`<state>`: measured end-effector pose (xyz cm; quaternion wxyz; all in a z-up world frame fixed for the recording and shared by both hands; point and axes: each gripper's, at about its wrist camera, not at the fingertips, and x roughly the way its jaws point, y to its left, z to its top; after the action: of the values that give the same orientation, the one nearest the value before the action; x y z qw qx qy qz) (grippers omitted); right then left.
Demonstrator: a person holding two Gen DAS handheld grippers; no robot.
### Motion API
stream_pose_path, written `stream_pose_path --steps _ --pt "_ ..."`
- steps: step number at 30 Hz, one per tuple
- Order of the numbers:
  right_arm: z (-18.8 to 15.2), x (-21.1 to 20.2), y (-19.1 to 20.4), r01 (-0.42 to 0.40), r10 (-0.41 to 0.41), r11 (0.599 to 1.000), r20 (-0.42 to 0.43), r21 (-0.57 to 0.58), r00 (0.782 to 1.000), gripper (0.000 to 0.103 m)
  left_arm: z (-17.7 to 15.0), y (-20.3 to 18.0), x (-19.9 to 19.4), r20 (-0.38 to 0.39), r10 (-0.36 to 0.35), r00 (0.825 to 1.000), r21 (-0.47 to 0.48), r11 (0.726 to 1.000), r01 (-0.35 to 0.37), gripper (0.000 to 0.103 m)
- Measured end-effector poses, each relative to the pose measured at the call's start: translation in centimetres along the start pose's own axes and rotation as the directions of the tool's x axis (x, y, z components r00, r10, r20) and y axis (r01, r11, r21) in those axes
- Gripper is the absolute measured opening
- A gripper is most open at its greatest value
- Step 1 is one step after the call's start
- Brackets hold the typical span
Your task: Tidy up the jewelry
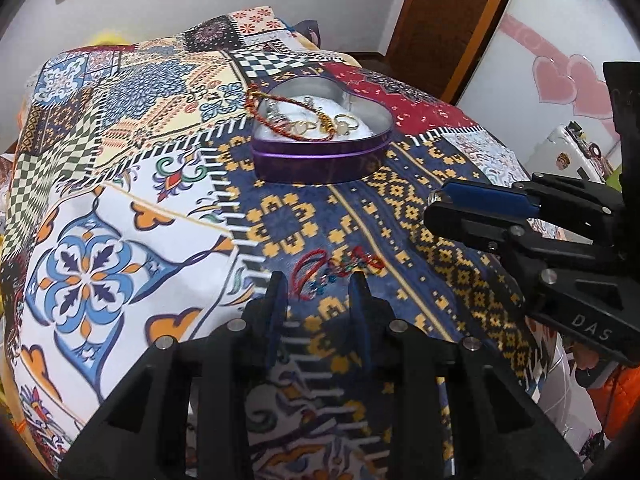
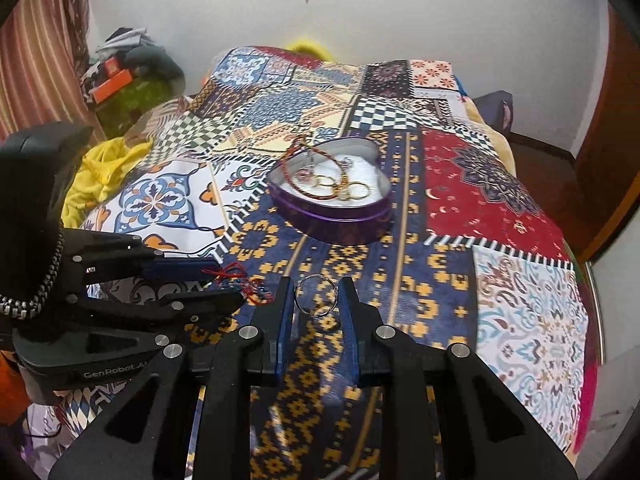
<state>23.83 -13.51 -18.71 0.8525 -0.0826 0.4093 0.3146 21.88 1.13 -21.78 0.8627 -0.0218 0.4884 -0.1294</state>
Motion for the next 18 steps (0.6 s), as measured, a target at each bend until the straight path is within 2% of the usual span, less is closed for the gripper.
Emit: stream_pose_path --steps 2,4,6,11,18 --pt "0.0 -0.1 -0.2 0.004 -0.004 1.0 0.004 0.004 1.0 0.02 0.1 -0.3 0.1 0.002 0.01 1.0 0.015 1.0 -0.01 0.03" --pt "0.0 -0.2 -0.3 0.004 -0.004 1.0 0.008 0.012 1.0 0.02 0.0 -0.7 0.1 0.009 0.012 1.0 0.034 0.999 -0.012 0.024" --pt "0.0 -0.2 -0.4 0.003 -0.003 1.0 0.011 0.02 1.0 0.02 -0.1 -1.1 0.1 0.016 0.02 1.0 0.052 0.998 -0.02 0.007" --pt "0.2 -0.6 -0.4 0.003 -0.004 1.0 0.022 0.027 1.0 0.02 -0.4 -1.7 -0.2 0.039 0.071 0.997 0.076 0.994 -0.074 0.006" --pt "0.6 -1.7 -0.8 0.013 -0.015 0.999 0.055 0.029 0.998 0.02 0.5 -1.1 -2.3 0.1 0.076 0.992 0.049 0.995 -0.081 0.006"
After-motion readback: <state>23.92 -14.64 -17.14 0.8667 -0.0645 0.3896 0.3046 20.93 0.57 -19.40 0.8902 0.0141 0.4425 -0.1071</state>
